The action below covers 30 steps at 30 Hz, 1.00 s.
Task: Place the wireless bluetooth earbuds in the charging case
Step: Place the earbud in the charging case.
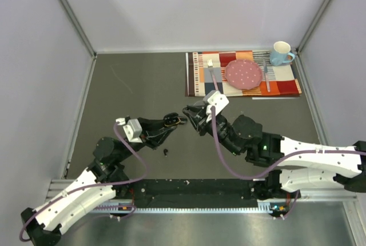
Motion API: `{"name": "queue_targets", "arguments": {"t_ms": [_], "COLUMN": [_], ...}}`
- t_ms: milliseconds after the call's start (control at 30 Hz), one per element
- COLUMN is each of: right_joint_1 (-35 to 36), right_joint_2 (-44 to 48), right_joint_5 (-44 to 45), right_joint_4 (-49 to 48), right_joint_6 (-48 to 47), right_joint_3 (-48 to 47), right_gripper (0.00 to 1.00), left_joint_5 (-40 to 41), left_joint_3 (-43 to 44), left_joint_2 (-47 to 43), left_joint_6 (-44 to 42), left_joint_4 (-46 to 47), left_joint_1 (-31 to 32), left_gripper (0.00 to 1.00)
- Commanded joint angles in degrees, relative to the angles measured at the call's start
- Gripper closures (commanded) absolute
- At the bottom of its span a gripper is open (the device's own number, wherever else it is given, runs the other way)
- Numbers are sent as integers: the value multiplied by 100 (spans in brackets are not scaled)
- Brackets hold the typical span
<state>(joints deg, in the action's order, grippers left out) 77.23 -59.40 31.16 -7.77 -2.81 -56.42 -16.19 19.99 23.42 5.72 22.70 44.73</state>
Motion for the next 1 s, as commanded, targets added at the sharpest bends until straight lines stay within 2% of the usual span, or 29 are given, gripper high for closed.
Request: {"name": "queue_targets", "arguments": {"t_ms": [0, 67, 267, 967], "right_joint_1": [388, 546, 644, 662], "right_joint_2": [-124, -160, -283, -687], "right_joint_5": [13, 145, 207, 92], "right_joint_4": [-1015, -1339, -1499, -1341], "right_joint_6": [-589, -799, -844, -756], "right_joint_3": [-71, -9, 44, 0], "right_gripper": [100, 100, 100, 100], "left_joint_5": [-122, -60, 54, -42], "left_joint_3": [-12, -21, -13, -4], "left_joint_2": [40, 40, 49, 31], "left_joint_6": [114, 140, 158, 228], "left_joint_4": [525, 543, 578, 780], "left_joint_1": [18, 18, 18, 18], "left_gripper": [100, 100, 100, 100]}}
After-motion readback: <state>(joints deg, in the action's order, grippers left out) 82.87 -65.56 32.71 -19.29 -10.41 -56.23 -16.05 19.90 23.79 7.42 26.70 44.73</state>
